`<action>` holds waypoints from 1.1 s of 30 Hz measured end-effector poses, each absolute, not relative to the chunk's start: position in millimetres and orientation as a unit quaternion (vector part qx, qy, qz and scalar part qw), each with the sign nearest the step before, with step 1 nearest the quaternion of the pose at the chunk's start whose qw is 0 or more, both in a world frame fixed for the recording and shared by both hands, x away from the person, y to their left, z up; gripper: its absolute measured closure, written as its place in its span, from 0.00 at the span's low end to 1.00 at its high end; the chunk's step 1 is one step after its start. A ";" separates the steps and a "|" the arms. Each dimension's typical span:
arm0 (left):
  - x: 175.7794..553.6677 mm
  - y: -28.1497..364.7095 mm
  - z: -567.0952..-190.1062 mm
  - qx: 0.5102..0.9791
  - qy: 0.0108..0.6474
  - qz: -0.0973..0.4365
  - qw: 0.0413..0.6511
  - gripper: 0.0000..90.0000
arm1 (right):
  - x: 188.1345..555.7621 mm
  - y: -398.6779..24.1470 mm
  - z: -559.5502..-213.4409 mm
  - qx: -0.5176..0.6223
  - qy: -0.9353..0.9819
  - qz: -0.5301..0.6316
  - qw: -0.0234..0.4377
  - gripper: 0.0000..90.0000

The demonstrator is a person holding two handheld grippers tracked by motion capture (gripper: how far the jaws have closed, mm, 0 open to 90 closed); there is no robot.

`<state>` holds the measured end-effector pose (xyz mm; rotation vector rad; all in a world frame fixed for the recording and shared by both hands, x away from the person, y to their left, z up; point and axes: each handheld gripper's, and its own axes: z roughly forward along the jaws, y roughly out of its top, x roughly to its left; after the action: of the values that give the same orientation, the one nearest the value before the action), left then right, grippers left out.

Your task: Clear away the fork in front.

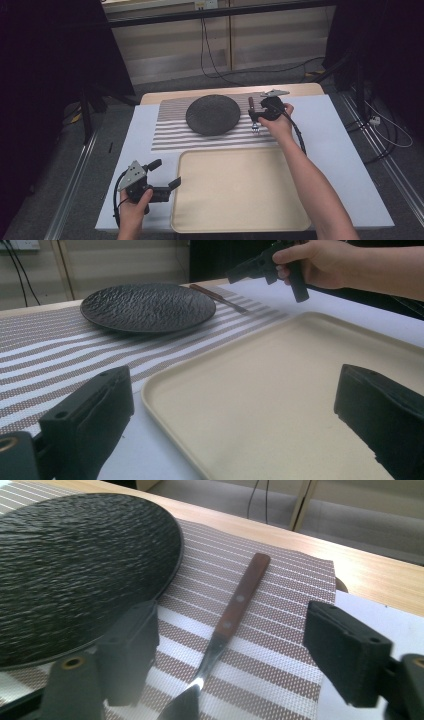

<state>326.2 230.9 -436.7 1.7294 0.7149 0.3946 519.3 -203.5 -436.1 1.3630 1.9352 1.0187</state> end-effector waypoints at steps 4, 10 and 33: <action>325.9 231.3 -436.3 0.739 0.305 0.171 0.576 0.03 | 526.7 -201.0 -441.1 0.511 0.729 0.363 0.275 0.33; 325.9 231.3 -435.6 0.738 0.306 0.173 0.576 0.03 | 536.2 -198.9 -451.8 0.525 0.730 0.350 0.262 0.48; 330.2 230.8 -437.1 0.740 0.306 0.173 0.573 0.03 | 554.9 -189.7 -463.3 0.550 0.737 0.323 0.225 0.87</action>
<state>330.2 230.8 -437.1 1.7347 0.7168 0.4057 554.9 -189.7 -463.3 1.5159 2.0325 0.8920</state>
